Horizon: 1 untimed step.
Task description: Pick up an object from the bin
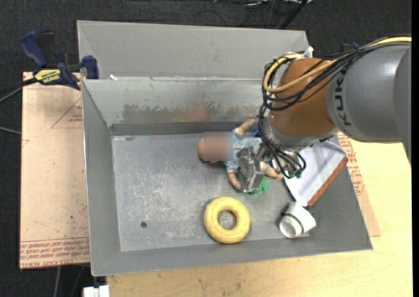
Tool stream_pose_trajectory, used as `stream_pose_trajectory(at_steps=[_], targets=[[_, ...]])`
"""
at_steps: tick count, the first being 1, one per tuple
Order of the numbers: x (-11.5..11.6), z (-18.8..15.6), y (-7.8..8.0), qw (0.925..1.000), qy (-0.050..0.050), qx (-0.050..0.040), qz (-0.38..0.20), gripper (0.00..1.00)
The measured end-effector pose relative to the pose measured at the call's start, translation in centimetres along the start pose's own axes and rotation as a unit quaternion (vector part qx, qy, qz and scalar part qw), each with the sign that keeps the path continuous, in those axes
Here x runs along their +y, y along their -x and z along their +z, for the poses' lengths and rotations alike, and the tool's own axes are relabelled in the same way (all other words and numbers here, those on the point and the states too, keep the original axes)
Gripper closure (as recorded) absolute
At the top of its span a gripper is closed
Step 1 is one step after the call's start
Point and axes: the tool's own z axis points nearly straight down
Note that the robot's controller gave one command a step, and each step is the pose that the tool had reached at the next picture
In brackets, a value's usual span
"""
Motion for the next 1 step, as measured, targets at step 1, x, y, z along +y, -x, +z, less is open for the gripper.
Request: stream_pose_trajectory(at_steps=[1], targets=[[0.0,-2.1,0.18,1.0,0.0,-0.0033,0.0,1.0]])
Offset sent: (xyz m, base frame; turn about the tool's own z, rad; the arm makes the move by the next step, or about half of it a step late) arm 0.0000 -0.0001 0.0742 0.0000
